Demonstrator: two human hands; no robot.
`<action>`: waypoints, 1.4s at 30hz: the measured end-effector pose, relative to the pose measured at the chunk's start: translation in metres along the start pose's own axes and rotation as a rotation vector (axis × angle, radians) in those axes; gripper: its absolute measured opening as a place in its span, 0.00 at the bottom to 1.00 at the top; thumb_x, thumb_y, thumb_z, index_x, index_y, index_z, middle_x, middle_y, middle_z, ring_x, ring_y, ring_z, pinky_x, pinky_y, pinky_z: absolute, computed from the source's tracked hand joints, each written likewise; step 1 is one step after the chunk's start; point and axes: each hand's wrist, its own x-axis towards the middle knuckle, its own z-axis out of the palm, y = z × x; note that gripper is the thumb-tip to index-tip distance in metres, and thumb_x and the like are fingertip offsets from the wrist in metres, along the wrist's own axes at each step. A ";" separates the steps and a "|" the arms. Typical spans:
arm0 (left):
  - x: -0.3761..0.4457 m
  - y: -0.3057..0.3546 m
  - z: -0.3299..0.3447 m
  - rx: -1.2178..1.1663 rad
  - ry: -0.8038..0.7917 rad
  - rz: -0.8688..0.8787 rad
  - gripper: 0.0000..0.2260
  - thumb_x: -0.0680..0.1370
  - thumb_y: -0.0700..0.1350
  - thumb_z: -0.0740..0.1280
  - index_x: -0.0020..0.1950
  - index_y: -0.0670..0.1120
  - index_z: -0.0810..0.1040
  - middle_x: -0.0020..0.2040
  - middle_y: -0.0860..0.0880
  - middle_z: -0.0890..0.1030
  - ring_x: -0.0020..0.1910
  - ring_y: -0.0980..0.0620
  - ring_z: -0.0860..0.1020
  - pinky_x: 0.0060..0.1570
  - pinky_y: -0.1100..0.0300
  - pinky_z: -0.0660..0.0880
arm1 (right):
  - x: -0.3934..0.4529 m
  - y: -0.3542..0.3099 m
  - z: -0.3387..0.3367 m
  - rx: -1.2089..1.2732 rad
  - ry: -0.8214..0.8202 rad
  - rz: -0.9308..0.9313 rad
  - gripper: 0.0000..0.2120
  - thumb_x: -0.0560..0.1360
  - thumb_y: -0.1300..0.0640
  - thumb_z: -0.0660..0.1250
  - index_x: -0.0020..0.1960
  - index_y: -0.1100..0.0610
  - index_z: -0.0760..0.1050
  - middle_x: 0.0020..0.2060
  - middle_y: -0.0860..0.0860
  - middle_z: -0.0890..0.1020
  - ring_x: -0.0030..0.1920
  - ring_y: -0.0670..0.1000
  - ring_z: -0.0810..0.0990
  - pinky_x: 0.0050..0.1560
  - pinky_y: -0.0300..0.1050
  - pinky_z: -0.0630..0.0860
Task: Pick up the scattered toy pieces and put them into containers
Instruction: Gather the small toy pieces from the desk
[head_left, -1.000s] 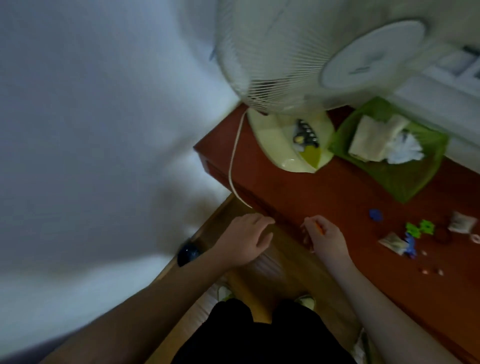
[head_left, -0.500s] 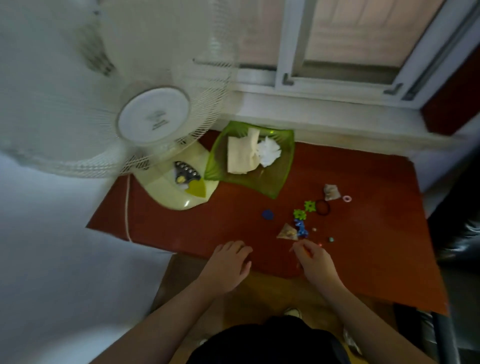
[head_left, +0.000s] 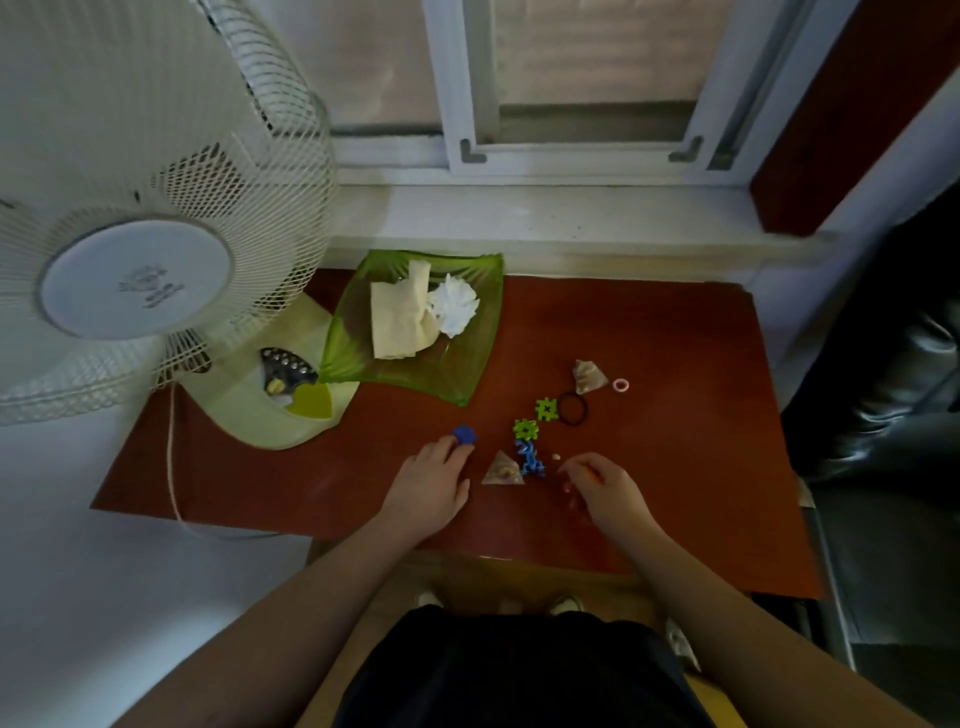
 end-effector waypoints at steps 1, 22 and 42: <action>0.004 -0.001 0.000 0.011 0.010 0.012 0.24 0.80 0.51 0.59 0.76 0.50 0.61 0.74 0.46 0.64 0.72 0.45 0.64 0.65 0.49 0.67 | 0.000 0.001 -0.001 0.012 0.011 0.011 0.10 0.80 0.51 0.60 0.48 0.50 0.79 0.33 0.52 0.79 0.29 0.47 0.75 0.28 0.42 0.70; 0.025 -0.005 0.022 0.037 0.033 0.411 0.17 0.77 0.55 0.63 0.64 0.51 0.74 0.71 0.46 0.70 0.74 0.45 0.64 0.67 0.48 0.66 | 0.004 -0.008 0.003 0.379 0.197 0.265 0.11 0.80 0.56 0.60 0.51 0.58 0.80 0.39 0.53 0.79 0.35 0.49 0.77 0.34 0.44 0.73; 0.021 0.026 -0.006 -0.444 0.026 0.113 0.12 0.73 0.31 0.59 0.46 0.46 0.76 0.43 0.51 0.71 0.46 0.51 0.69 0.45 0.58 0.67 | 0.006 0.020 -0.017 0.384 0.183 0.213 0.11 0.80 0.56 0.60 0.48 0.56 0.81 0.39 0.54 0.79 0.33 0.50 0.76 0.31 0.44 0.72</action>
